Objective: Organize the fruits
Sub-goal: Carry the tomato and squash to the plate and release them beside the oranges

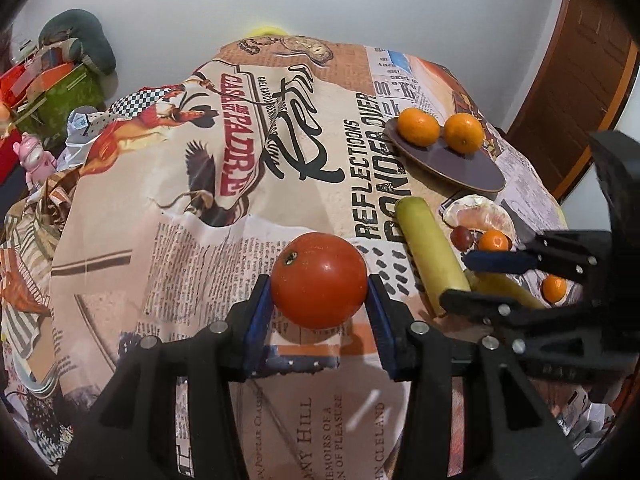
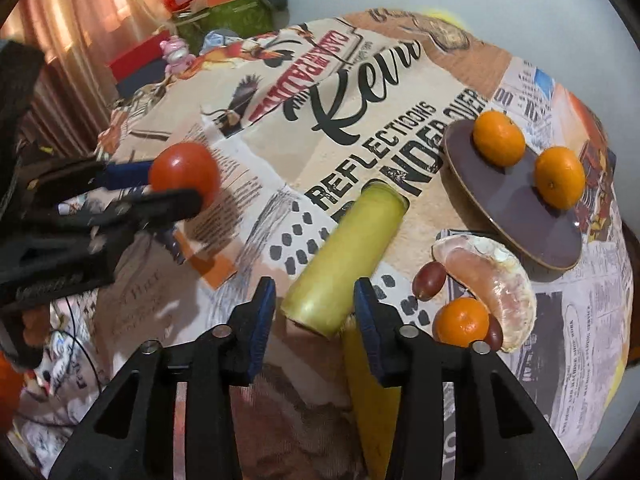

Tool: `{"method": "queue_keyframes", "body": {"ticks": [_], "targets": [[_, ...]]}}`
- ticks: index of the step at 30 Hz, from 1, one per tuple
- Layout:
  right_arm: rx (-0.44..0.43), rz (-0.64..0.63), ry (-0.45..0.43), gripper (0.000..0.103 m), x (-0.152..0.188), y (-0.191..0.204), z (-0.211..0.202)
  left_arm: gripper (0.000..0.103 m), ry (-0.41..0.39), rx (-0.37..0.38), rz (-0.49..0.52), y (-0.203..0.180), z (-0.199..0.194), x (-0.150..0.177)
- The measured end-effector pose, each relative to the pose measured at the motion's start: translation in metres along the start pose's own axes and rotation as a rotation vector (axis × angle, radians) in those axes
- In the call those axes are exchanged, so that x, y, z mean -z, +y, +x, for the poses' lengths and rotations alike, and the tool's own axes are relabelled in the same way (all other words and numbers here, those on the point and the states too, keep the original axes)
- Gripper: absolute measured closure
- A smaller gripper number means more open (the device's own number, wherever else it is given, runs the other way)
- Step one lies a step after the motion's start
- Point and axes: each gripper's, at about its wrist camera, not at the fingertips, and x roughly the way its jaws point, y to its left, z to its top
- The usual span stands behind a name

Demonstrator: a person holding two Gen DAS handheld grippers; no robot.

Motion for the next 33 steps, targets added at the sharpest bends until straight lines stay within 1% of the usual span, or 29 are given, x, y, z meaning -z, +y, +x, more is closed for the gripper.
{"method": "queue_keyframes", "body": {"ticks": [2,6,9,11,15,17,19,22,24,27,33], "targets": [[-0.027,0.036,0.004,0.055,-0.004,-0.004,0.001,0.057,-0.001,0.006,0.005,0.000,0.001,0.002],[-0.006,0.087,0.021,0.055,-0.016,-0.015,0.014,0.057,0.000,0.018,0.008,-0.001,0.005,0.002],[-0.013,0.128,0.034,0.055,-0.024,-0.024,0.023,0.057,0.000,0.028,0.004,0.000,0.008,0.002],[-0.017,0.143,0.046,0.055,-0.028,-0.028,0.028,0.057,0.000,0.027,0.004,0.001,0.011,0.001],[0.008,0.142,0.060,0.055,-0.031,-0.029,0.040,0.057,0.002,0.028,-0.001,0.004,0.014,0.000],[-0.018,0.159,0.065,0.055,-0.031,-0.032,0.043,0.057,0.003,0.024,-0.007,0.006,0.016,-0.001],[-0.021,0.164,0.061,0.057,-0.031,-0.032,0.043,0.057,0.004,0.020,-0.013,0.007,0.017,-0.002],[-0.019,0.157,0.042,0.063,-0.031,-0.029,0.038,0.057,-0.002,0.015,-0.019,0.007,0.013,-0.003],[-0.020,0.155,0.007,0.066,-0.030,-0.025,0.030,0.057,-0.010,0.013,-0.020,0.006,0.010,-0.004],[-0.005,0.142,-0.051,0.068,-0.031,-0.020,0.013,0.057,-0.026,0.009,-0.018,0.003,0.002,-0.007],[-0.009,0.142,-0.152,0.071,-0.033,-0.024,-0.030,0.057,-0.072,0.006,-0.009,-0.010,-0.017,-0.021]]}}
